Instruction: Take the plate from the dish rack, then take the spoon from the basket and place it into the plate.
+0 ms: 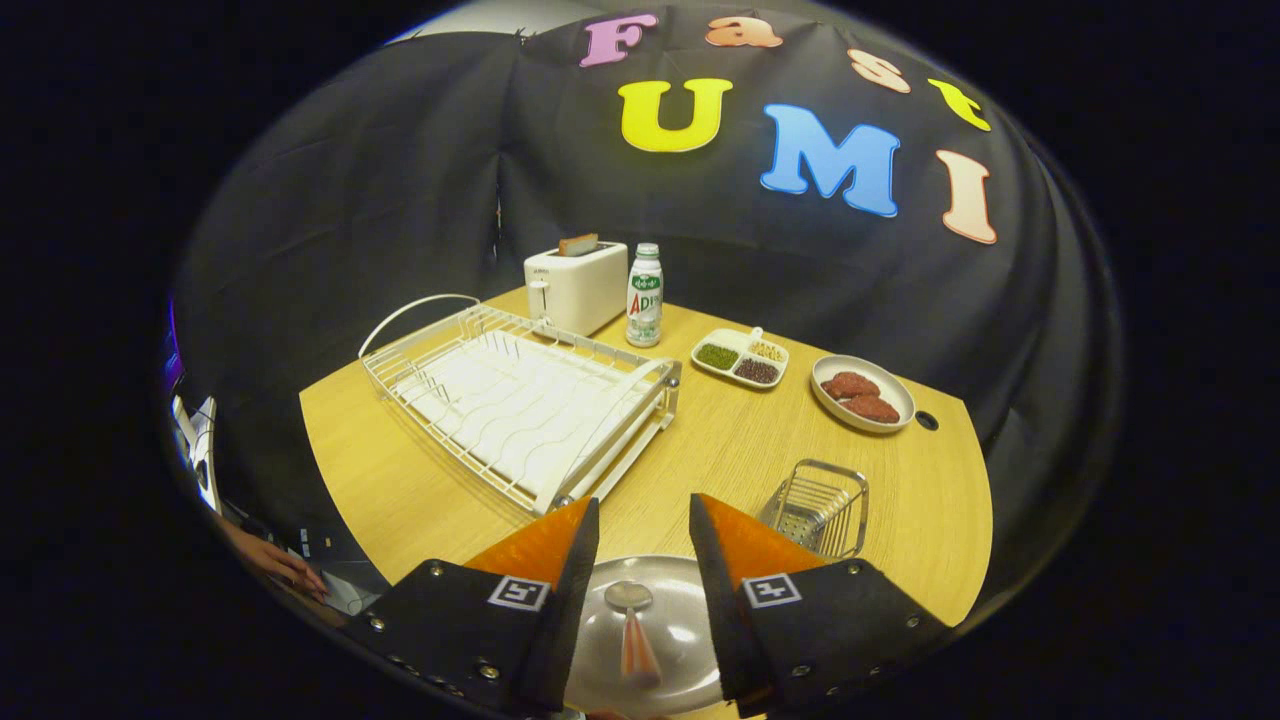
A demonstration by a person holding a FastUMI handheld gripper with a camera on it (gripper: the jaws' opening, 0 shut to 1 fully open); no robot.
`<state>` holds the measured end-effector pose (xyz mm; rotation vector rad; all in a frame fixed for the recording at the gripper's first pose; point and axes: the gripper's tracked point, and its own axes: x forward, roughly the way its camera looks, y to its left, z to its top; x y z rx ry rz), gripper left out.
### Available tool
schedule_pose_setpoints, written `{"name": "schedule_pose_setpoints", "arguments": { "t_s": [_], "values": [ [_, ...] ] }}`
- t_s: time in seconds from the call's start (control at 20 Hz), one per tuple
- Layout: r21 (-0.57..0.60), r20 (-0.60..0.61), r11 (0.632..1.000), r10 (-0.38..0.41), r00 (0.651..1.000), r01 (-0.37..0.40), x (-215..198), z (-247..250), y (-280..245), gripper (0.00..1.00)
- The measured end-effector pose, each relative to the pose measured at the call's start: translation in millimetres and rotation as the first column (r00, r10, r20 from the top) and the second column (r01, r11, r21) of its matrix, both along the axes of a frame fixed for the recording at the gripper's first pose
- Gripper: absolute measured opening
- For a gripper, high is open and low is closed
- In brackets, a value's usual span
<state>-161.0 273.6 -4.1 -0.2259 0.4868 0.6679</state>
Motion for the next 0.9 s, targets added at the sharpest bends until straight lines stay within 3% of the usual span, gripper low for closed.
{"name": "schedule_pose_setpoints", "arguments": {
  "t_s": [0.15, 0.3, 0.4, 0.6, 0.7, 0.75, 0.9],
  "values": [
    [0.066, 0.09, 0.996, -0.06, 0.994, 0.054, 16.5, 40.3, -2.9, 0.56],
    [0.18, 0.179, 0.973, -0.177, 0.968, 0.145, 31.1, 97.0, -29.1, 0.56],
    [0.236, 0.232, 0.949, -0.263, 0.937, 0.208, 41.5, 131.7, -54.6, 0.56],
    [0.329, 0.332, 0.889, -0.425, 0.842, 0.318, 46.4, 188.1, -113.7, 0.56],
    [0.369, 0.374, 0.853, -0.5, 0.781, 0.369, 47.7, 203.4, -143.1, 0.97],
    [0.373, 0.381, 0.84, -0.526, 0.76, 0.395, 48.4, 201.6, -155.8, 0.95],
    [0.38, 0.358, 0.815, -0.565, 0.744, 0.436, 44.2, 191.8, -172.7, 0.96]
  ]
}}
